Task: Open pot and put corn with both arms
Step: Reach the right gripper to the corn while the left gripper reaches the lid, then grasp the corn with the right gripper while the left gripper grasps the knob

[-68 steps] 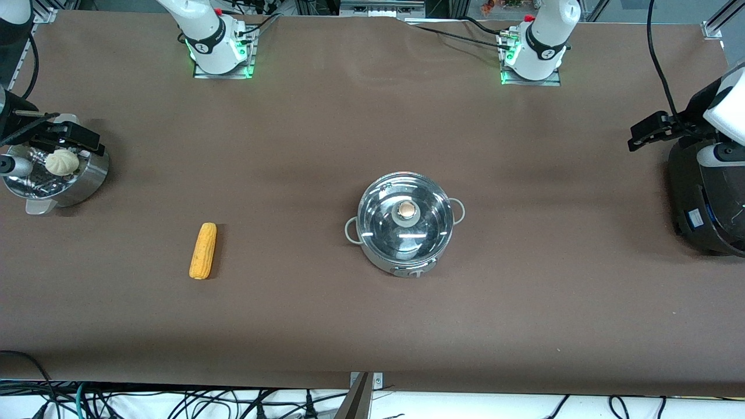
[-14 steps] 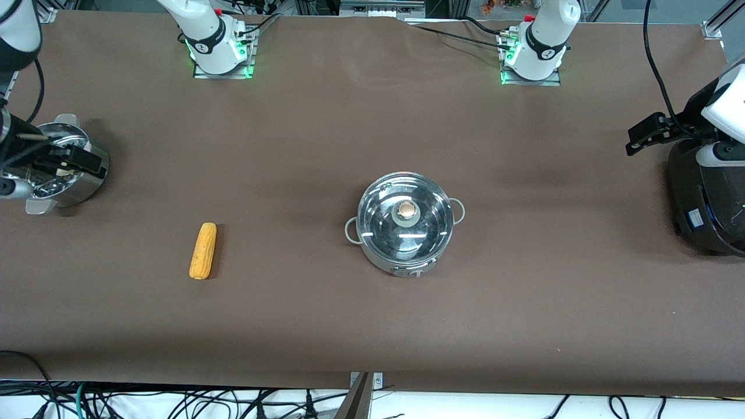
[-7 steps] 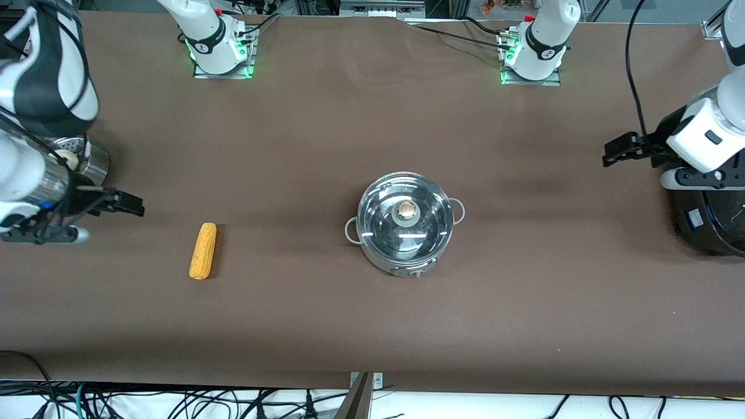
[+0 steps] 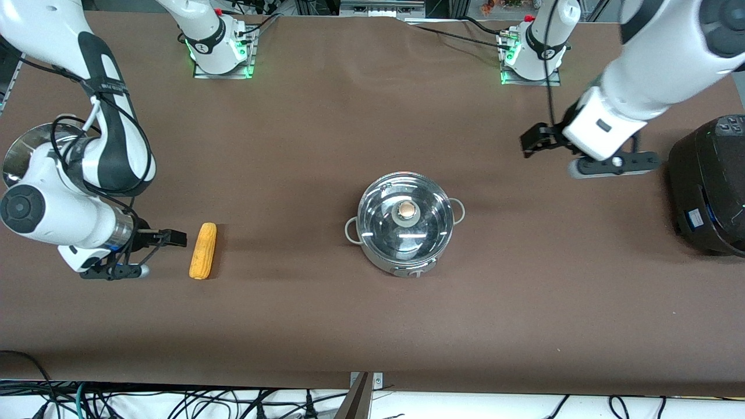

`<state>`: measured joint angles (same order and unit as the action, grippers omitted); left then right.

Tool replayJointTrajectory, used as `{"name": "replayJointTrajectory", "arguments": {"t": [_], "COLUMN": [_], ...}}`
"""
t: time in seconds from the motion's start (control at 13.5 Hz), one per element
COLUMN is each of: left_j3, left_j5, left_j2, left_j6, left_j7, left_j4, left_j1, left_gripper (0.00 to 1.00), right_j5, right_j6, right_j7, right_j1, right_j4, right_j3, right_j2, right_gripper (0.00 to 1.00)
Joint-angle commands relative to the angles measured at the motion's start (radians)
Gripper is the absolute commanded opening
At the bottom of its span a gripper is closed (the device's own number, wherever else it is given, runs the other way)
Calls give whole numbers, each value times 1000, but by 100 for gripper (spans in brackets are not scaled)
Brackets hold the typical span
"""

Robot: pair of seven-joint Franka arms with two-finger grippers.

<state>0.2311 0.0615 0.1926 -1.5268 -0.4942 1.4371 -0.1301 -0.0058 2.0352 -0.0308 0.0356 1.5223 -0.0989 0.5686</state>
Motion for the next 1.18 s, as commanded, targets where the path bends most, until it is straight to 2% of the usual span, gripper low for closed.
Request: {"name": "replayJointTrajectory", "arguments": {"t": [0.0, 0.3, 0.59, 1.11], "left_j3": [-1, -3, -6, -12], "left_j5": [30, 29, 21, -54], "left_j2": [105, 258, 347, 461], "left_j6": [13, -2, -148, -292], "left_j7": [-110, -219, -308, -330], "left_j4": [-101, -248, -251, -238], "left_j1": [-78, -166, -241, -304], "left_gripper": [99, 99, 99, 99], "right_j5": [4, 4, 0, 0], "right_j6": [45, 117, 163, 235], "right_j7": [-6, -5, -5, -5], "right_j1": [1, -22, -29, -33], "right_j4": [-14, -13, -13, -13], "right_j3": [-7, -5, -5, -7], "right_j2": [46, 108, 148, 206], "right_gripper": [100, 100, 100, 100]}}
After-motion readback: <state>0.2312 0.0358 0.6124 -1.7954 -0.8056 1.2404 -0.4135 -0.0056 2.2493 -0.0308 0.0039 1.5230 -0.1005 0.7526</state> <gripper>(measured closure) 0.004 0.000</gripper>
